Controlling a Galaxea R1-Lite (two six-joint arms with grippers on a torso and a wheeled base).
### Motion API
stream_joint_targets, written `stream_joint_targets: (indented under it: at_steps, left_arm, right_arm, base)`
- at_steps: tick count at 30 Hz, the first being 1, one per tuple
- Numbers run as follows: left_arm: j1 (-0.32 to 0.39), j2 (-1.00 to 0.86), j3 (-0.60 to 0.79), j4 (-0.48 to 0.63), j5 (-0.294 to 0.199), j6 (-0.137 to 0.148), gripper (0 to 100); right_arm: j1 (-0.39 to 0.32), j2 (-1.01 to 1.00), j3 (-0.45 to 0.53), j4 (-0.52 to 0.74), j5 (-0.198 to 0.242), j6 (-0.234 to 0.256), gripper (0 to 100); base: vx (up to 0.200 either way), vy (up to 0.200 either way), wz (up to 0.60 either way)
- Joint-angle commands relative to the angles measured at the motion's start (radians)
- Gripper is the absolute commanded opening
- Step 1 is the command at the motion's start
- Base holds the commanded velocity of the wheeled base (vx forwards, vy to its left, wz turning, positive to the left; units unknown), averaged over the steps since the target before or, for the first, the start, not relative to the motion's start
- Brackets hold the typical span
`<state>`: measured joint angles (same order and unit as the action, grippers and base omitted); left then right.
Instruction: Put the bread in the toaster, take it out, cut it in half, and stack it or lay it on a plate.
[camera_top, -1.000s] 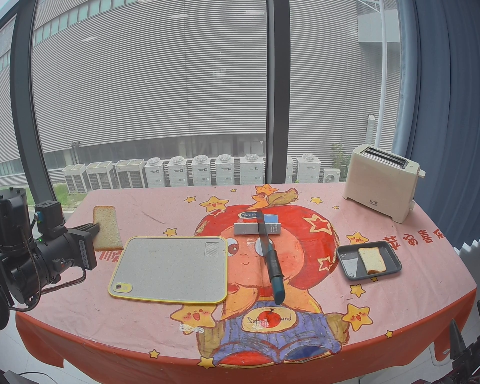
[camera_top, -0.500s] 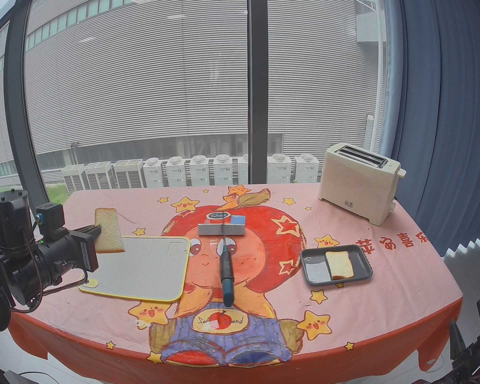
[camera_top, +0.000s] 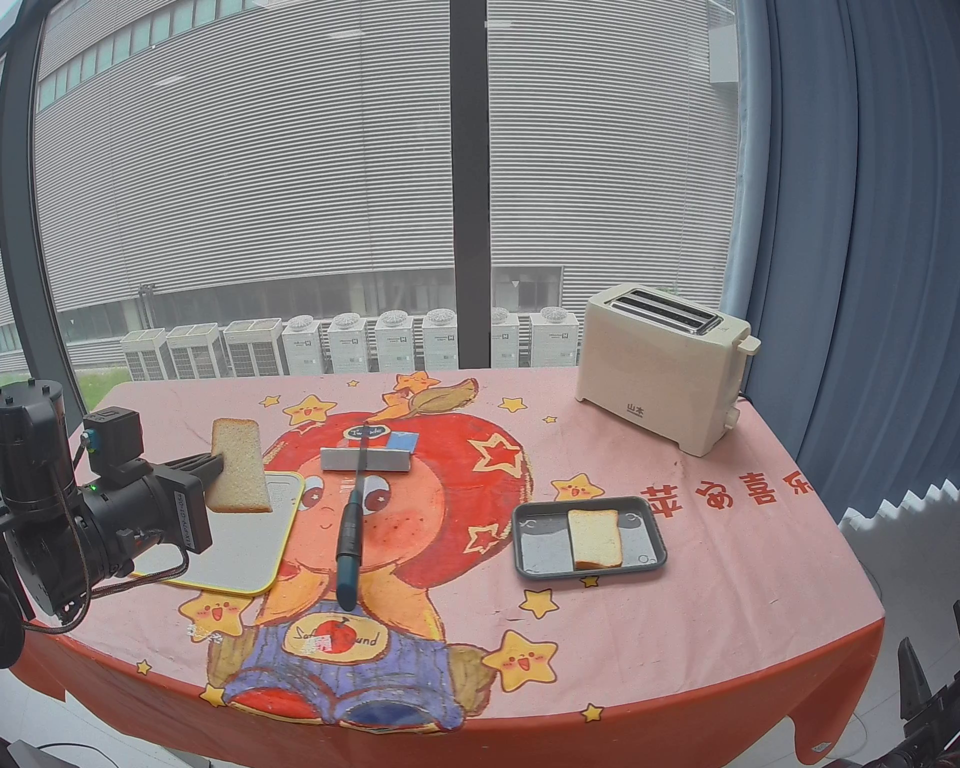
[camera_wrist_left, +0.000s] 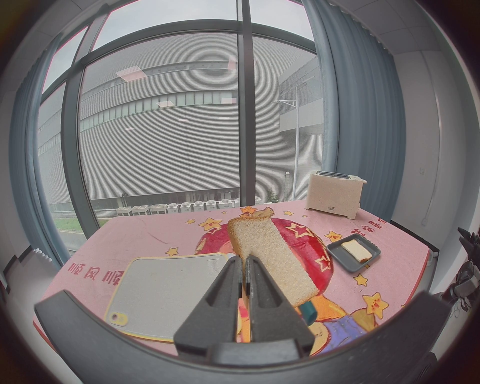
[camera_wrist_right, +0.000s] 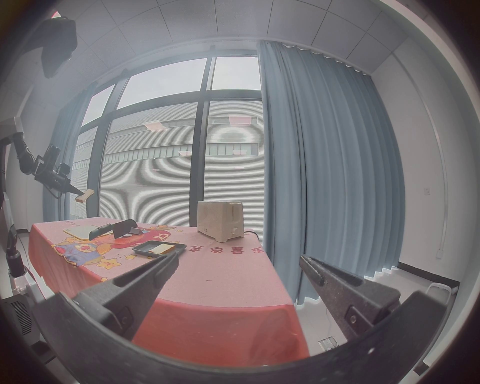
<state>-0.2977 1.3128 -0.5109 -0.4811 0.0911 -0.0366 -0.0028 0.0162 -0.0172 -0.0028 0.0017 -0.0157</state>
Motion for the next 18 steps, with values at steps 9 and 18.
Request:
stream_joint_targets:
  at_steps: [9,18]
  left_arm:
    - [-0.046,0.003,-0.006,-0.002,-0.001,-0.020,0]
    - [-0.173,0.201,-0.161,-0.001,0.013,-0.094,0]
  right_arm:
    - [0.000,-0.016,0.017,0.000,0.000,0.000,100]
    - [0.000,-0.016,0.017,0.000,0.000,0.000,100]
  base:
    - [0.000,-0.178,0.00]
    - [0.000,0.000,0.00]
